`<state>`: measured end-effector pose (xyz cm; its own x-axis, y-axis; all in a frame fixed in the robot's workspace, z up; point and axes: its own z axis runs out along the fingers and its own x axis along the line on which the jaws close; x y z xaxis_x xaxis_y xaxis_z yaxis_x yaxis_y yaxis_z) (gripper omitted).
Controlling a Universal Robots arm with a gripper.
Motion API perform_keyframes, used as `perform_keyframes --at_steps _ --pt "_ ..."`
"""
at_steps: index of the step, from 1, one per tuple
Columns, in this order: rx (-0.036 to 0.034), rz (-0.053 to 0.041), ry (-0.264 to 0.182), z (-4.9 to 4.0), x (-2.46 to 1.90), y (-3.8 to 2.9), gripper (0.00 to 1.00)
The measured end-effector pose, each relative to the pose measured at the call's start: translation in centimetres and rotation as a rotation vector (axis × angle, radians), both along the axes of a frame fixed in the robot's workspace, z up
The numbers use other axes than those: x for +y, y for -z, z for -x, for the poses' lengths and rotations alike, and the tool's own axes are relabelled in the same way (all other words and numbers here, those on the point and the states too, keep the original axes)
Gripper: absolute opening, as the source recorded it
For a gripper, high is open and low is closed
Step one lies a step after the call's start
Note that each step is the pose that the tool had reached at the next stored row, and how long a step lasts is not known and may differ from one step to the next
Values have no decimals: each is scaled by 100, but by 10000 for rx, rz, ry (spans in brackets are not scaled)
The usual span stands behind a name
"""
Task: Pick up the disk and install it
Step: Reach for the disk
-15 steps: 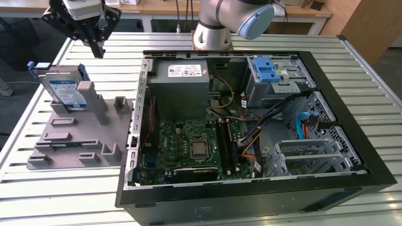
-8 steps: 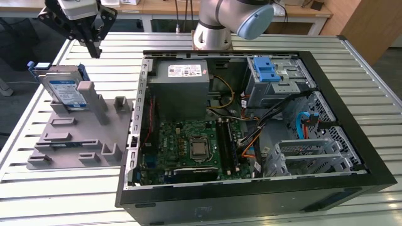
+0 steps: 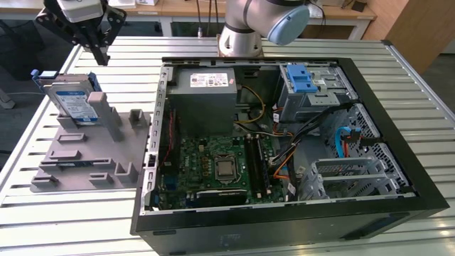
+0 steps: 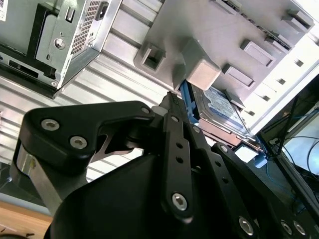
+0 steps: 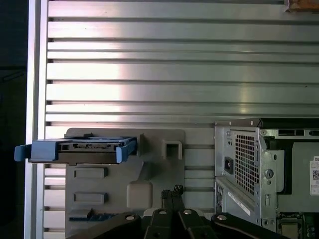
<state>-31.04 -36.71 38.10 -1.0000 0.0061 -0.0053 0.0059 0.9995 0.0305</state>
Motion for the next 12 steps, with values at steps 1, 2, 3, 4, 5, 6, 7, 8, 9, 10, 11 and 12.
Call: perform_keyframes --at_steps 1,2,3,4,5,6,7,8,9,10,11,12 --pt "-1 0 0 14 3 1 11" --pt "0 0 1 27 5 2 11" --pt "0 0 0 40 7 3 11" --pt "0 0 1 53 9 4 11" --pt "0 0 1 66 12 5 11" --pt "0 0 1 79 14 6 11" --pt "0 0 0 93 16 7 11" --pt "0 0 1 108 18 8 11" --pt "0 0 1 124 20 9 11" --pt "-1 0 1 139 22 10 11" --pt "-1 0 0 153 24 11 11" --pt "-1 0 0 167 27 12 11"
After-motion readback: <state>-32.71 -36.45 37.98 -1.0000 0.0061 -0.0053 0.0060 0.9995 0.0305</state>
